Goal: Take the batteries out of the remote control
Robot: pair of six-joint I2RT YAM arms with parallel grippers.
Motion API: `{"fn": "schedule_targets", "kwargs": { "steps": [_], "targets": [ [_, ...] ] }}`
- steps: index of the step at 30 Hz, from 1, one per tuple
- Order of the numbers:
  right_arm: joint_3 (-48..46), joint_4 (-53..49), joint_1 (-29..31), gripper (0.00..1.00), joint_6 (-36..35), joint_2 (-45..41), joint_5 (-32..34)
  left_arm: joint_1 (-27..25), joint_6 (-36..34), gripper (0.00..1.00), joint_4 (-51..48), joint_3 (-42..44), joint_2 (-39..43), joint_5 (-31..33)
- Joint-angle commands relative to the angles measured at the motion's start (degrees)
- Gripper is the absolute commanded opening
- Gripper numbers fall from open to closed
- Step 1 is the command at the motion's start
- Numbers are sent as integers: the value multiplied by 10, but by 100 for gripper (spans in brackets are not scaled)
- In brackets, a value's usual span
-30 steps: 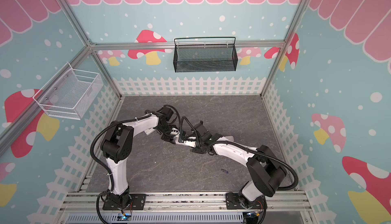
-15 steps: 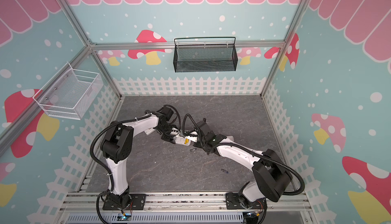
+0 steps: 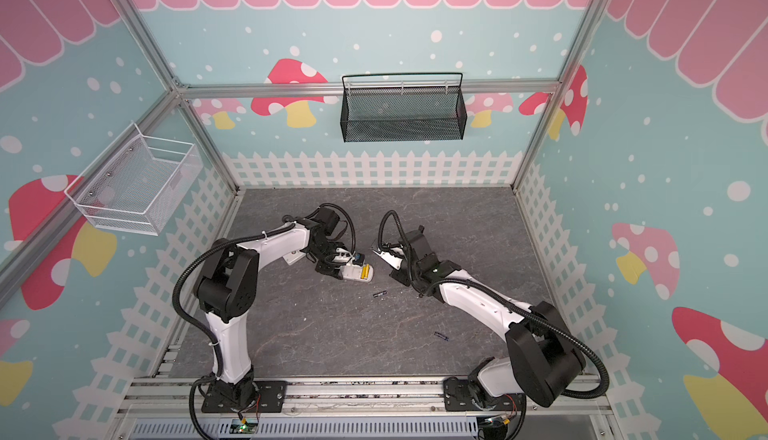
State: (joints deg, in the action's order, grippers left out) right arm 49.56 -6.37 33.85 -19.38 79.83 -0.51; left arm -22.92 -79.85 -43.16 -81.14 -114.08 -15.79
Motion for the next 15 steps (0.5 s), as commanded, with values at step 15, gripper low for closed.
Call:
{"fn": "schedule_targets", "kwargs": {
  "steps": [15],
  "targets": [
    [70, 81, -26, 0, 241, 87, -84, -3, -150, 0, 706, 272, 60, 193]
  ]
}}
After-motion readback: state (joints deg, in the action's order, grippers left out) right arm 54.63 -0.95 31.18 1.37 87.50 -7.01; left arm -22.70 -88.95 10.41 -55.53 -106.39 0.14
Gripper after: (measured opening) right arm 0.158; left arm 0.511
